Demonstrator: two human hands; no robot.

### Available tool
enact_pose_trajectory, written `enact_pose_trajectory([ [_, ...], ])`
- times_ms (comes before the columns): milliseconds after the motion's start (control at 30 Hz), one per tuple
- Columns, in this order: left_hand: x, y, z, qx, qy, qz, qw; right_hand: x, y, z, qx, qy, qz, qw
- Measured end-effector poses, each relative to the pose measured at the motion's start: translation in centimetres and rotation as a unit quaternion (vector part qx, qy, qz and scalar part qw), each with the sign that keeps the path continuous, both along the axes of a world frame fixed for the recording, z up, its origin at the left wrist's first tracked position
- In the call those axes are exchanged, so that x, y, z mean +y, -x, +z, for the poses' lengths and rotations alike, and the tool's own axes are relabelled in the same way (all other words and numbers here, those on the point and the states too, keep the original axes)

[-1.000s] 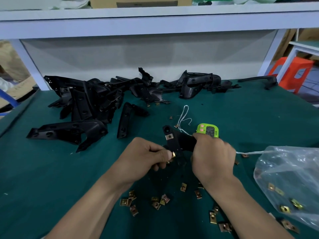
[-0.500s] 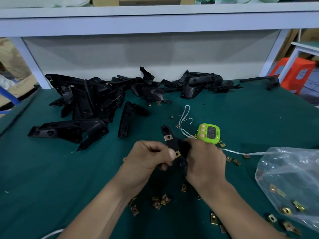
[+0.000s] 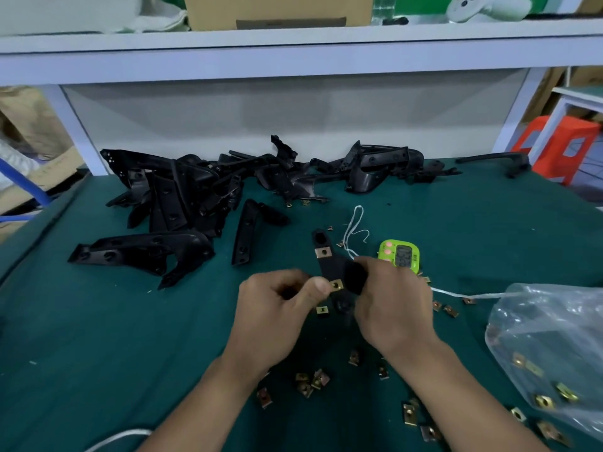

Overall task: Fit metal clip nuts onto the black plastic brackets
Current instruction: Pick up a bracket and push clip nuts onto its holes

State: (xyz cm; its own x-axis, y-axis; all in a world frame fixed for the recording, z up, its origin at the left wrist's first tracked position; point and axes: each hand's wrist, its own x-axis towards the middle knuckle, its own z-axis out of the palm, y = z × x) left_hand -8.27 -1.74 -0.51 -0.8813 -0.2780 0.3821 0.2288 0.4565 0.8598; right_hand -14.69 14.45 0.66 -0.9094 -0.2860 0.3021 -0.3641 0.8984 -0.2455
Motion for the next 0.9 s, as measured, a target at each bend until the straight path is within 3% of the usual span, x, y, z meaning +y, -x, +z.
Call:
enact_pose_trajectory([
  [133, 0.3, 0.2, 0.5, -0.054, -0.010, 0.043, 0.998, 1.0, 0.5, -0.2, 0.013, -0.058, -0.083, 0.995],
  [267, 2.2, -0.3, 1.3, -0.041, 0.025, 0.020, 0.999, 0.1, -0.2, 0.0, 0.014, -0.093, -0.078, 0.993],
  [333, 3.3, -0.2, 2.1, -0.048, 0.014, 0.042, 0.998, -0.4, -0.4, 0.7, 0.006, -0.091, -0.071, 0.993],
  [467, 3.9, -0.2, 3.0, -0.040, 0.085, 0.106, 0.990, -0.7, -1.6, 2.2, 0.000, -0.116, -0.061, 0.991],
  [567, 2.9, 0.5, 4.0, -0.003, 0.071, 0.104, 0.992, 0.2, -2.1, 3.6, -0.020, -0.090, -0.029, 0.995],
  [667, 2.9, 1.4, 5.5, 0.009, 0.086, 0.048, 0.995, 2.7, -2.2, 5.5, -0.135, 0.009, 0.031, 0.990],
  [800, 5.8, 2.2, 7.9, -0.004, 0.114, -0.041, 0.993, 8.1, -3.9, 6.9, -0.261, 0.197, 0.058, 0.943],
  [900, 9.5, 3.3, 9.3, -0.025, 0.038, -0.090, 0.995, 11.8, -5.6, 7.4, -0.322, 0.427, 0.059, 0.843],
])
